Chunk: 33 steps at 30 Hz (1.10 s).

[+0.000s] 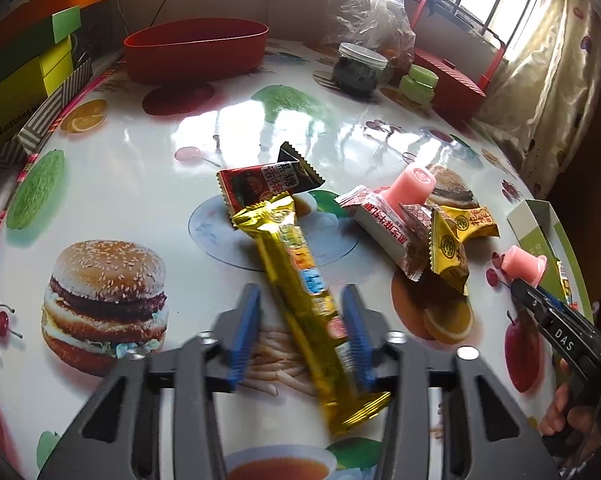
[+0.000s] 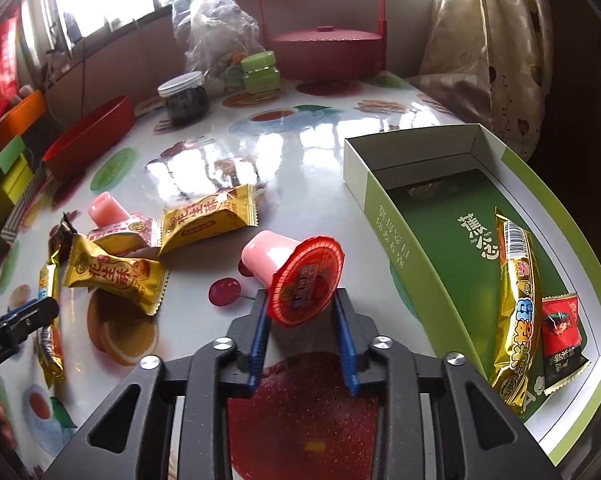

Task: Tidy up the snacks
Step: 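Grasp another gold snack bar with left tool while right tool grasps pink jelly cup, then lift the gold bar with left tool while right tool lifts the pink jelly cup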

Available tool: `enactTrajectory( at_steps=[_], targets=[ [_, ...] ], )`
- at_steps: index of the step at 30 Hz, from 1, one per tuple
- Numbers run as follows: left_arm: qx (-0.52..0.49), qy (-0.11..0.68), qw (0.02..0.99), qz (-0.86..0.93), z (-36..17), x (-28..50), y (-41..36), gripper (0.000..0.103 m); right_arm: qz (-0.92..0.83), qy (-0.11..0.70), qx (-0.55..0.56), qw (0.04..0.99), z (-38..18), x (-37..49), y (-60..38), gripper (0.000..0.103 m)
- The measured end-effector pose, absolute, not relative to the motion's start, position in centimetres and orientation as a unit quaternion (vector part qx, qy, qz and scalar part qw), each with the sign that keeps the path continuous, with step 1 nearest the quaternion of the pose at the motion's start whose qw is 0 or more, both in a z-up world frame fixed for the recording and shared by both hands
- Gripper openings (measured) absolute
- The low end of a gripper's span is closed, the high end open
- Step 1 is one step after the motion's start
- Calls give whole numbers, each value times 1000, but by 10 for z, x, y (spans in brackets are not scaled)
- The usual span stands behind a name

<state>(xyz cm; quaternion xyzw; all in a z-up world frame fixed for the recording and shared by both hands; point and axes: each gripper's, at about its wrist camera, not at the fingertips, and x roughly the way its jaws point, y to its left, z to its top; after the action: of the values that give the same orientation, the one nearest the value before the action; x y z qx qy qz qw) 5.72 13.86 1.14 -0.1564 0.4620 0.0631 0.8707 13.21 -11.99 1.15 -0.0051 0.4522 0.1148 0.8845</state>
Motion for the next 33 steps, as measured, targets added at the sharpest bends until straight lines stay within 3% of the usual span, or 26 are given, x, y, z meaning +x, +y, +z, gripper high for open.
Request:
enactTrajectory(
  at_steps=[9,33],
  targets=[
    [-141,458,877,42,12,60,126,25,121,449,-2,885,13,128,-123,17],
    [-139,443,886,0,25,52,106,25,174,435,18,883,20,117,-134,9]
  ],
)
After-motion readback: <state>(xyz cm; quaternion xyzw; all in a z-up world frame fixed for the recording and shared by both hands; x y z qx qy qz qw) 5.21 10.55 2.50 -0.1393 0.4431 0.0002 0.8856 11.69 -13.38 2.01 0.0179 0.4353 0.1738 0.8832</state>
